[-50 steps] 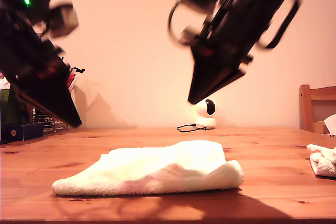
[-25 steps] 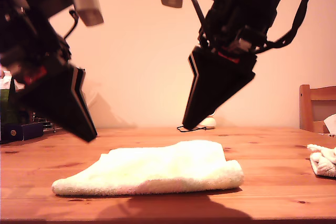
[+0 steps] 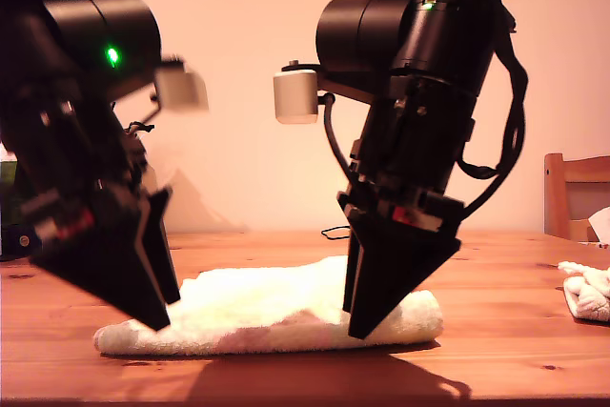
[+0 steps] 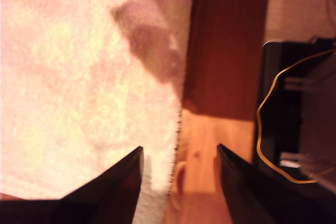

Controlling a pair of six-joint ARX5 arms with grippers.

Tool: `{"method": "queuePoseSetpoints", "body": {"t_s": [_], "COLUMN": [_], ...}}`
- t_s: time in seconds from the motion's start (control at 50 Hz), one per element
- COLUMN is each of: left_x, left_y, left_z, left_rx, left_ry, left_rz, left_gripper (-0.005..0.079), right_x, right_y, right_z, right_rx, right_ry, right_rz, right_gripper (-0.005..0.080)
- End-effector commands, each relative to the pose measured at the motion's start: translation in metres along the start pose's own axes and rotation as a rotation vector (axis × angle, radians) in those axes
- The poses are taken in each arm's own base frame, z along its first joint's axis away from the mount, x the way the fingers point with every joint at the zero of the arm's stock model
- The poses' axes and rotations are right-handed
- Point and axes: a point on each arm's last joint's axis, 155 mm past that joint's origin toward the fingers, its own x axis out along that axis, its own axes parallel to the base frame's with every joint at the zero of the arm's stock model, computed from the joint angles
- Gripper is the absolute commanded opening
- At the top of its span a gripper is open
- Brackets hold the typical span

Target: Fold the tea towel in front of you. After folding it, place it to the right side.

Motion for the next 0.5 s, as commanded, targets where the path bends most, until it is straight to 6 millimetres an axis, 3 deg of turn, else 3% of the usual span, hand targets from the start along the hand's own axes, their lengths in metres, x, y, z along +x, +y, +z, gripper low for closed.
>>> {"method": "queuePoseSetpoints", "body": {"t_s": [0.0, 0.34, 0.48], "left_x": [0.012, 0.024, 0.024], "left_y": [-0.005, 0.002, 0.003], "left_z": [-0.010, -0.011, -0.011], "left_rx": [-0.007, -0.004, -0.005], "left_ry": [0.029, 0.027, 0.027], "left_rz": [-0.030, -0.011, -0.010], "left_gripper": [0.0399, 0.0385, 0.0266], "right_x": [0.008, 0.018, 0.028], "right_y": [0.000, -0.018, -0.018], "right_z": [-0.008, -0.026, -0.036], "right_rx": [0.014, 0.056, 0.079], "right_ry": [0.015, 0.043, 0.064], "right_rz": [0.011, -0.018, 0.002], "right_gripper": [0.0356, 0.0355, 0.0350]}}
